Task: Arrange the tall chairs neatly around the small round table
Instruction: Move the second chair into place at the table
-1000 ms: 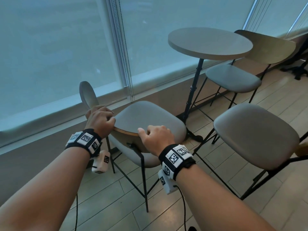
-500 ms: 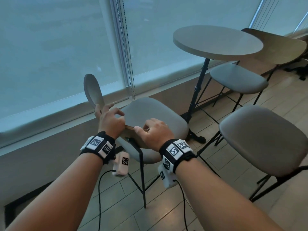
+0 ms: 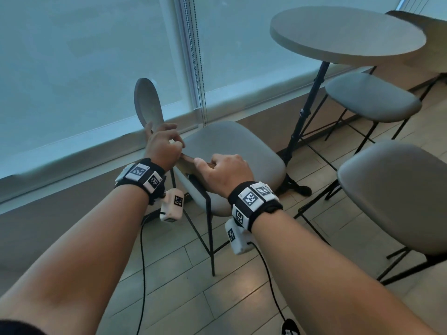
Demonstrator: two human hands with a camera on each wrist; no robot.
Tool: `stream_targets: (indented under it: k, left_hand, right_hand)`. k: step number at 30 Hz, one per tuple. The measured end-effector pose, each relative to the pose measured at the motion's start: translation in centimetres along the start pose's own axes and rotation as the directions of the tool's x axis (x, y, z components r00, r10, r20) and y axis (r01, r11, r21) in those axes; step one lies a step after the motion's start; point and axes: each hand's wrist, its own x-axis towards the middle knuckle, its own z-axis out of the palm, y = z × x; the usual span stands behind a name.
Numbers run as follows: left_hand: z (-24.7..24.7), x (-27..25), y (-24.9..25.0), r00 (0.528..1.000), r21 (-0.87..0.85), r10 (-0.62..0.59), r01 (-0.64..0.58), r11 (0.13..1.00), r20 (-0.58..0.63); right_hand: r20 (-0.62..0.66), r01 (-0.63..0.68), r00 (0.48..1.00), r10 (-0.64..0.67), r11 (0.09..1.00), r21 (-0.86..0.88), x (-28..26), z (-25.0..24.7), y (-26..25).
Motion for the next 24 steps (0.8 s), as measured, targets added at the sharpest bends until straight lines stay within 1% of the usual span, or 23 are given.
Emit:
stream_targets:
  k: [5,8,13,19,21,22,24]
  left_hand:
    - [-0.6,0.5,0.3,1.000,0.030,-0.018,0.018,0.999,0.002]
    - [-0.4,0.7,0.1,0.999,0.015,-0.038,0.038,0.999,0.007]
    - [-0.2,1.3,-0.2,1.000,0.002,-0.003,0.003,1.000,0.002]
    - [-0.4,1.2,0.1,1.000,-0.028,-0.013,0.013,1.000,-0.004]
    - [-0.4,1.0,0.0,0.998,-0.037,-0.039,0.037,0.999,-0.046]
    - [-0.2,0.3,-0.1,0.996,-0.053,-0.048,0.045,0.998,-0.069]
    - [1.1,-2.4,-0.5,0.987,-0.093,-0.045,0.031,0.995,-0.157]
  right_hand:
    - [-0.021,-0.011,1.000,0.012,0.999,0.036,0.9,0.8,-0.3]
    - [-0.053,-0.011,0.999,0.013,0.999,0.047,1.2,0.9,-0.2]
    - [-0.066,-0.004,0.998,0.007,0.999,0.052,1.5,0.9,-0.2]
    - [-0.067,-0.009,0.998,0.012,0.999,0.043,1.5,0.8,-0.6]
    - [-0.080,0.015,0.997,-0.004,0.992,0.129,1.3,0.7,-0.4]
    - [-0.090,0.038,0.996,-0.020,0.977,0.210,1.0,0.7,0.2]
    - [-0.084,0.054,0.996,-0.026,0.936,0.347,-1.3,1.1,2.8]
